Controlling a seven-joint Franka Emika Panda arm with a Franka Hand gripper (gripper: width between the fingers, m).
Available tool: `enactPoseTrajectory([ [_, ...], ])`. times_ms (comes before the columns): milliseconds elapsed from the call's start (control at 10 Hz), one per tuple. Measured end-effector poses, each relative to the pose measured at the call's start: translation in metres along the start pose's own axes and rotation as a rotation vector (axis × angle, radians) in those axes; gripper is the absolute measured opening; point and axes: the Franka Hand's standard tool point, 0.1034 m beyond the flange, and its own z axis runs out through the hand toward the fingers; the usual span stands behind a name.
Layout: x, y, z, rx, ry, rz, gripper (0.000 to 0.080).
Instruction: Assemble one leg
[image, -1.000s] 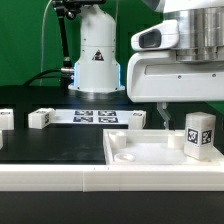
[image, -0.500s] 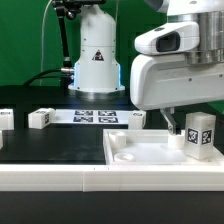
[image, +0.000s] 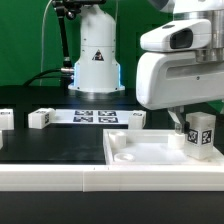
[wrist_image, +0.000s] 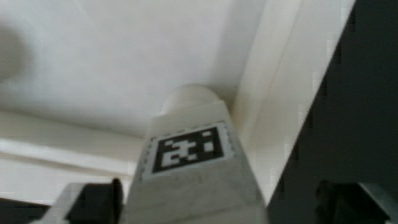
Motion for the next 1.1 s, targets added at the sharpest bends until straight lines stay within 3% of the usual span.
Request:
enactPoseTrajectory([
  [200, -0.0001, 0.0013, 0.0000, -0.001, 0.000, 0.006, 0.0293],
  [500, 0.0000, 0.0017, 0.0000, 0.001, 0.001, 0.098, 0.0294],
  [1100, -0.0004, 0.0013, 0.0008, 0.001, 0.002, 0.827, 0.0294],
])
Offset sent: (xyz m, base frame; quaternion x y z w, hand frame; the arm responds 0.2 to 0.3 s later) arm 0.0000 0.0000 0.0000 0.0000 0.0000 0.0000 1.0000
